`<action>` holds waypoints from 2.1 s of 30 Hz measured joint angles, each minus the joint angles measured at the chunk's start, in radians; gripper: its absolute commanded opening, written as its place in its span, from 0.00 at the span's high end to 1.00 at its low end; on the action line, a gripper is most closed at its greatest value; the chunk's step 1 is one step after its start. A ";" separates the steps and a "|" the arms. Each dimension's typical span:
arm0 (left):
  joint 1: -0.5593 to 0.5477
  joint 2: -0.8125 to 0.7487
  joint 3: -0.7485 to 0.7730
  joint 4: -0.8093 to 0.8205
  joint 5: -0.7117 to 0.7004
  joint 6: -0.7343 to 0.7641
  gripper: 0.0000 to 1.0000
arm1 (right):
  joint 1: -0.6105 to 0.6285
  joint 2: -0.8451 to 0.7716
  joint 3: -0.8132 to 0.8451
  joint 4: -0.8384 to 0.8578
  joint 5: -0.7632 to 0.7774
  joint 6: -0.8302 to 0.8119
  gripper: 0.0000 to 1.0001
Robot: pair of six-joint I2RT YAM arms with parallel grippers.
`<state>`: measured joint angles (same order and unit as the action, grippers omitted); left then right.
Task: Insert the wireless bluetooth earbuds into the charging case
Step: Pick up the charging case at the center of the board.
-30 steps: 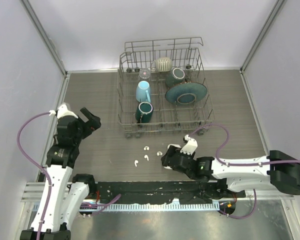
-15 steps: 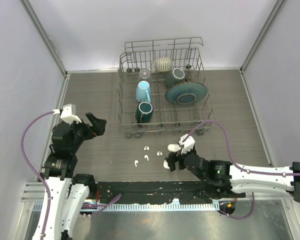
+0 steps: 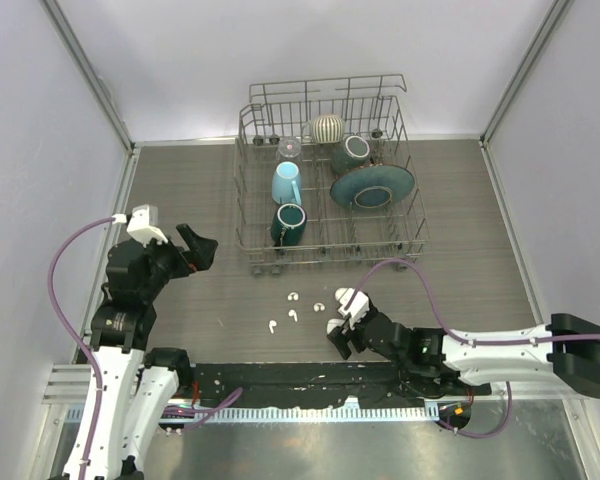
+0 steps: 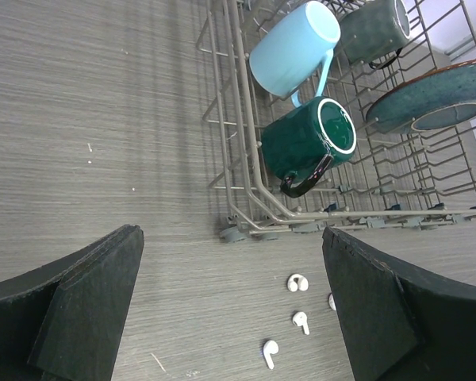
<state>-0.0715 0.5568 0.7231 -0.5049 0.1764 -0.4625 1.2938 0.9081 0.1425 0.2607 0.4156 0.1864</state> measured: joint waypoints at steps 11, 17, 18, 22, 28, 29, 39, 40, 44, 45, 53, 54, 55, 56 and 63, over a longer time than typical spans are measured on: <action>0.000 -0.001 0.000 0.000 0.008 0.000 0.00 | 0.000 0.041 0.006 0.040 -0.074 -0.040 0.19; 0.000 -0.002 0.000 0.000 0.008 0.000 0.00 | 0.000 0.042 0.008 0.043 -0.030 -0.008 0.17; 0.000 -0.003 0.000 0.000 0.008 0.000 0.00 | 0.000 0.042 0.010 0.042 -0.024 -0.001 0.17; 0.000 -0.004 0.000 0.000 0.008 0.000 0.00 | 0.000 0.042 0.011 0.042 -0.015 0.009 0.17; 0.000 -0.007 0.000 0.000 0.007 0.000 0.00 | 0.000 0.064 0.014 0.038 -0.012 0.024 0.17; 0.000 -0.007 0.000 0.000 0.006 0.000 0.00 | 0.000 0.072 0.016 0.034 -0.009 0.029 0.17; 0.000 -0.009 0.000 0.000 0.000 0.001 0.00 | 0.000 0.087 0.035 -0.004 0.021 0.069 0.22; 0.000 -0.009 0.000 0.000 0.000 0.001 0.00 | 0.000 0.087 0.038 -0.013 0.028 0.083 0.23; 0.000 -0.009 0.000 0.000 0.000 0.001 0.00 | 0.000 0.088 0.048 -0.026 0.042 0.134 0.24; 0.000 -0.009 0.000 0.000 0.000 0.001 0.00 | 0.000 0.090 0.049 -0.026 0.043 0.141 0.25; 0.000 -0.010 0.000 0.000 0.000 0.002 0.00 | 0.000 0.197 0.089 -0.027 0.029 0.193 0.27; 0.000 -0.010 0.000 0.000 0.000 0.002 0.00 | 0.000 0.209 0.095 -0.026 0.024 0.199 0.28; 0.000 -0.010 0.000 0.000 0.000 0.002 0.00 | 0.000 0.214 0.097 -0.023 0.023 0.205 0.30; 0.000 -0.010 0.000 0.000 0.000 0.002 0.00 | 0.000 0.219 0.097 -0.022 0.021 0.211 0.32; 0.000 -0.010 0.000 0.000 -0.001 0.003 0.00 | 0.000 0.224 0.104 -0.044 0.042 0.265 0.48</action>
<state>-0.0715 0.5465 0.7227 -0.5053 0.1753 -0.4599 1.2938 1.1324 0.2462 0.2165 0.4572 0.4511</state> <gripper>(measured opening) 0.996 0.612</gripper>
